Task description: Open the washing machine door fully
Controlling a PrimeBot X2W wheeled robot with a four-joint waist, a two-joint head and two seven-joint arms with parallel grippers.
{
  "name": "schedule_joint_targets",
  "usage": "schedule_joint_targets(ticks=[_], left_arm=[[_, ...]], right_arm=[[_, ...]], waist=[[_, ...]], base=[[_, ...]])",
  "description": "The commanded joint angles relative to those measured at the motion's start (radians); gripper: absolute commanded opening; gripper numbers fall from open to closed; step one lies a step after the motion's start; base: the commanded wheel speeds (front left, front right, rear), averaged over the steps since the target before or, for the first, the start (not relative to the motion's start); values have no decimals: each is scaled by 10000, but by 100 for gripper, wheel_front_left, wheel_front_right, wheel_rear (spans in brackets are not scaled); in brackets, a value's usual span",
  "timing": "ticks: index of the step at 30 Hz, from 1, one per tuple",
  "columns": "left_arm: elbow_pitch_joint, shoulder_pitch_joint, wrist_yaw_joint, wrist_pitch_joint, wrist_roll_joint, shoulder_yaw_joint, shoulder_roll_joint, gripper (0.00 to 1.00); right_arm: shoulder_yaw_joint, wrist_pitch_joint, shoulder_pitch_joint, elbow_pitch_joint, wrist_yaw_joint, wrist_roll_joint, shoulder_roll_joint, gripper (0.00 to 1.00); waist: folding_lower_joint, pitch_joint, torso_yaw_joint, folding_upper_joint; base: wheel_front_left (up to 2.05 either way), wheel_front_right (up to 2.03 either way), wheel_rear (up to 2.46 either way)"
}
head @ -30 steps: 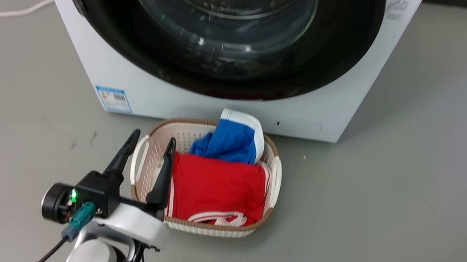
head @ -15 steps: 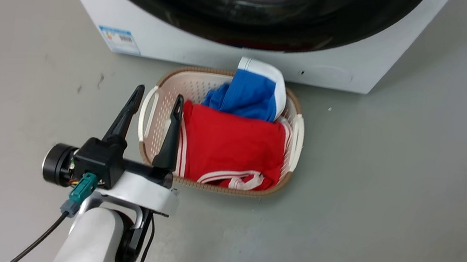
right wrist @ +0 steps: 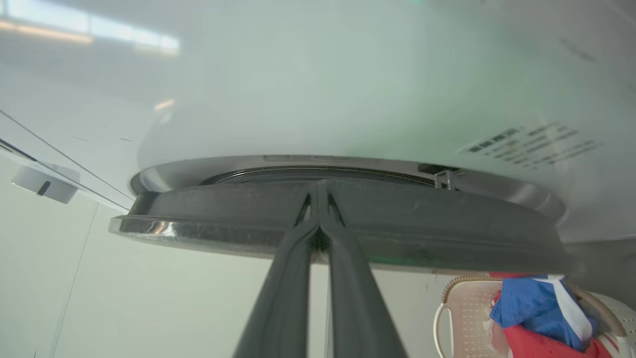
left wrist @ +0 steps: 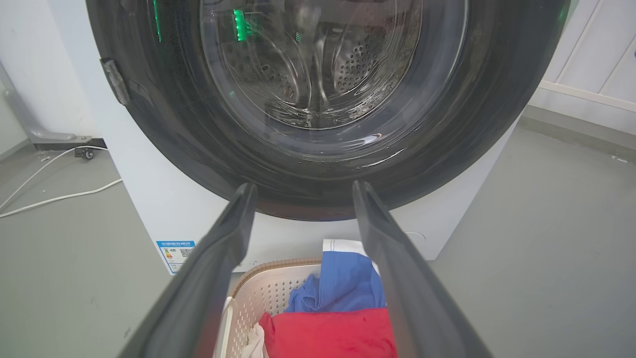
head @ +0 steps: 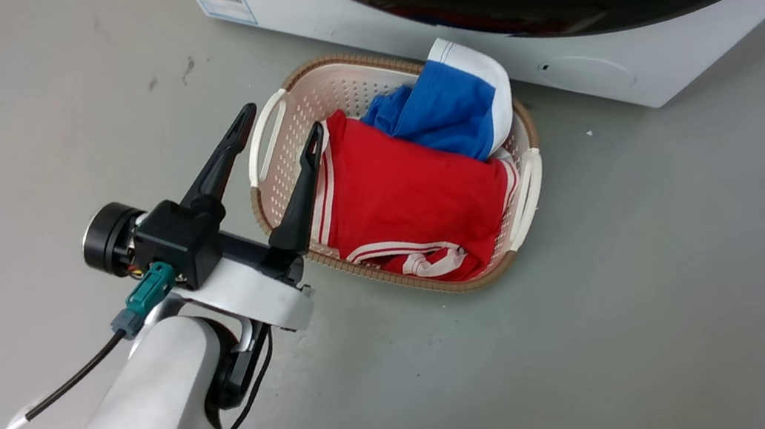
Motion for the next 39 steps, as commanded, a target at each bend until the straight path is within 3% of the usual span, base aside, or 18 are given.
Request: schedule_joint_targets(ticks=[1, 8, 10, 12, 25, 39], left_arm=[[-52, -213, 49, -25, -31, -38, -5, 100], [-121, -418, 157, -25, -77, -158, -5, 100], [-152, -472, 169, -25, -90, -190, -7, 100], [-159, -505, 189, -25, -91, -211, -4, 100], [-63, -466, 249, -25, -91, -156, -4, 100], [151, -215, 169, -25, -122, -106, -5, 100]], right_arm=[[95, -8, -315, 135, 4, -102, 137, 0], [430, -33, -1164, 700, 3, -536, 331, 0], [432, 456, -1453, 831, 4, -461, 242, 0], [576, 268, -1636, 748, 4, -730, 121, 0], [797, 559, -958, 408, 3, -925, 423, 0], [922, 2333, 109, -581, 3, -693, 279, 0]], waist=[[-2, 141, 86, 0], [-2, 516, 187, 0], [-2, 628, 215, 0], [-2, 711, 227, 0], [-2, 557, 60, 0], [-2, 10, -211, 0]], base=[[0, 0, 0], [0, 0, 0], [0, 0, 0], [0, 0, 0], [0, 0, 0], [0, 0, 0]])
